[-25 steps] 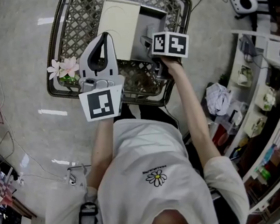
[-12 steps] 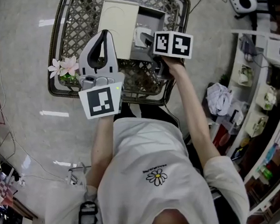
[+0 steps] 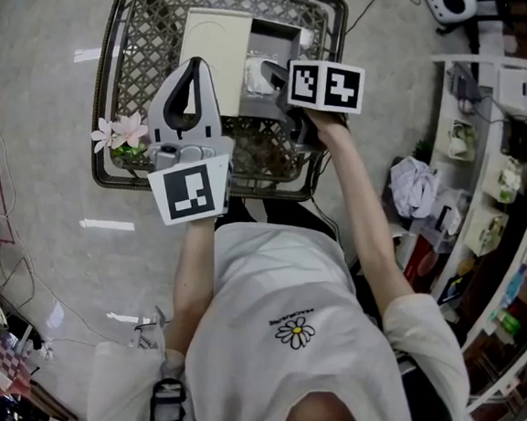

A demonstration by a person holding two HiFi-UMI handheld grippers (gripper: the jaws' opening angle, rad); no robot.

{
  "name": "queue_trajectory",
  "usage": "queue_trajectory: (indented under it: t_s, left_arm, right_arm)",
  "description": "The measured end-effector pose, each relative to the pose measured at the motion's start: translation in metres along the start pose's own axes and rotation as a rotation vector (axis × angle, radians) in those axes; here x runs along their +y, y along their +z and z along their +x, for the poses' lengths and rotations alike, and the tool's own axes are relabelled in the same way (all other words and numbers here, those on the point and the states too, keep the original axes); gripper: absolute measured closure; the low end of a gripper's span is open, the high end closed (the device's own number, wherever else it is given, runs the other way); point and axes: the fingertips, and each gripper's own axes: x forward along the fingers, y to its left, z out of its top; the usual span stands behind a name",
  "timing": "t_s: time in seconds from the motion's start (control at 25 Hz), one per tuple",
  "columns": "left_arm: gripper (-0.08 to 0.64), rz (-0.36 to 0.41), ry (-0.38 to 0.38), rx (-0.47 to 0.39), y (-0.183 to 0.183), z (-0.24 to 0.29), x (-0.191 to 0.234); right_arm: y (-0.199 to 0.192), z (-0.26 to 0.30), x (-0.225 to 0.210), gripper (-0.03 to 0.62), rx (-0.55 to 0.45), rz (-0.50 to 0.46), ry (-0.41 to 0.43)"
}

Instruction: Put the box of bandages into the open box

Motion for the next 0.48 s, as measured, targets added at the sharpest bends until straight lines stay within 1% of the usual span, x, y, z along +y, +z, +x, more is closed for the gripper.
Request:
queue_trajectory:
  t_s: [0.16, 0.28, 0.4, 0.48]
  left_arm:
    - [0.540, 0.010, -0.007, -0.007, 0.005, 0.001, -0.006]
    - [0.540, 0.018, -0.014, -0.020, 0.013, 0.001, -0.011]
    - [0.540, 0.034, -0.021, -0.043, 0.027, 0.001, -0.017]
    - [0.540, 0.045, -0.026, -0.063, 0.040, 0.001, -0.022]
  right_arm:
    - [0.008, -0.011, 0.000, 0.347, -0.030, -0.017, -0.013]
    - [0.024, -0.025, 0.002, 0.348, -0.085, -0.039, -0.026]
    - [0.049, -0.049, 0.013, 0.348, -0.180, -0.064, -0.009]
    - [0.069, -0.073, 0.022, 0.350, -0.266, -0.123, -0.005]
